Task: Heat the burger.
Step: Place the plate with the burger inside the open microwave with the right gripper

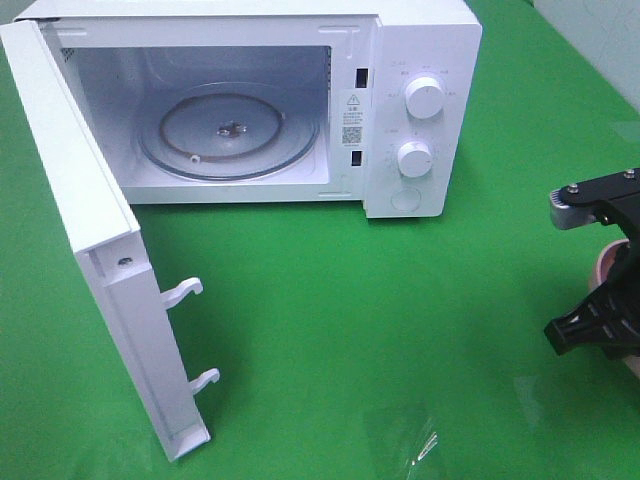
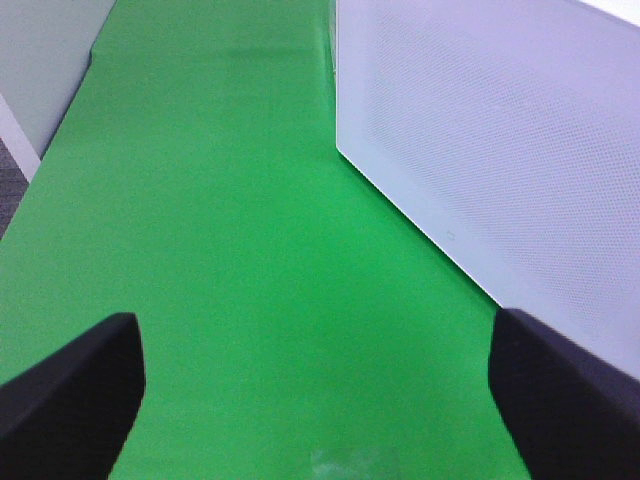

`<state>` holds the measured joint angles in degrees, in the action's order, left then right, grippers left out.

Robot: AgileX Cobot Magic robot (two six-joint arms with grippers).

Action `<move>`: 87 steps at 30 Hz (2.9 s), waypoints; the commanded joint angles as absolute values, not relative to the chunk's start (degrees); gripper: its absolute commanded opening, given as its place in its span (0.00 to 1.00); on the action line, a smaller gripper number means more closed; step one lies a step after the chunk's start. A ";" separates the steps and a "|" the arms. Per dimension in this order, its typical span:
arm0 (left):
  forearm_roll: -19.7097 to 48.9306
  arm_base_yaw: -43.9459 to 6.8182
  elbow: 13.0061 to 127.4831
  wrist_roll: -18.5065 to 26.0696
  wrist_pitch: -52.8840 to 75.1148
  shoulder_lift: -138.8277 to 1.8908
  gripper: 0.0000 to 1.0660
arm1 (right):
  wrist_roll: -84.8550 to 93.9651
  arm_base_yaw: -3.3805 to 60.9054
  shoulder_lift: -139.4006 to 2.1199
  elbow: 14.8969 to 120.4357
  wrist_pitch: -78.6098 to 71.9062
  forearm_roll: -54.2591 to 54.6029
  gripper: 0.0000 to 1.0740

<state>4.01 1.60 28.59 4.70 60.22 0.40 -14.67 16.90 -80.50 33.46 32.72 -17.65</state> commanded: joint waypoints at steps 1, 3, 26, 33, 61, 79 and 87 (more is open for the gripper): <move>4.53 1.83 28.42 4.81 59.30 1.60 0.81 | -14.50 19.60 -78.04 33.69 35.18 -20.51 0.00; 4.53 1.83 28.42 4.81 59.30 1.60 0.81 | -14.50 20.68 -77.12 33.69 35.87 -20.97 0.00; 4.53 1.83 28.42 4.81 59.30 1.60 0.81 | -11.17 38.27 -67.32 33.35 43.54 -23.66 0.00; 4.53 1.83 28.42 4.81 59.30 1.60 0.81 | -9.74 43.95 -66.81 33.35 46.12 -24.98 0.00; 4.53 1.83 28.42 4.81 59.30 1.60 0.81 | 4.76 62.34 -66.81 33.35 45.55 -27.56 0.00; 4.53 1.83 28.42 4.81 59.30 1.60 0.81 | 26.81 62.34 -66.81 33.35 39.99 -27.96 0.00; 4.53 1.83 28.42 4.81 59.30 1.60 0.81 | 39.08 56.04 -66.81 33.35 36.96 -24.98 0.00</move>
<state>4.01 1.60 28.59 4.70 60.22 0.40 37.47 56.38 -67.55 33.12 39.02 -23.78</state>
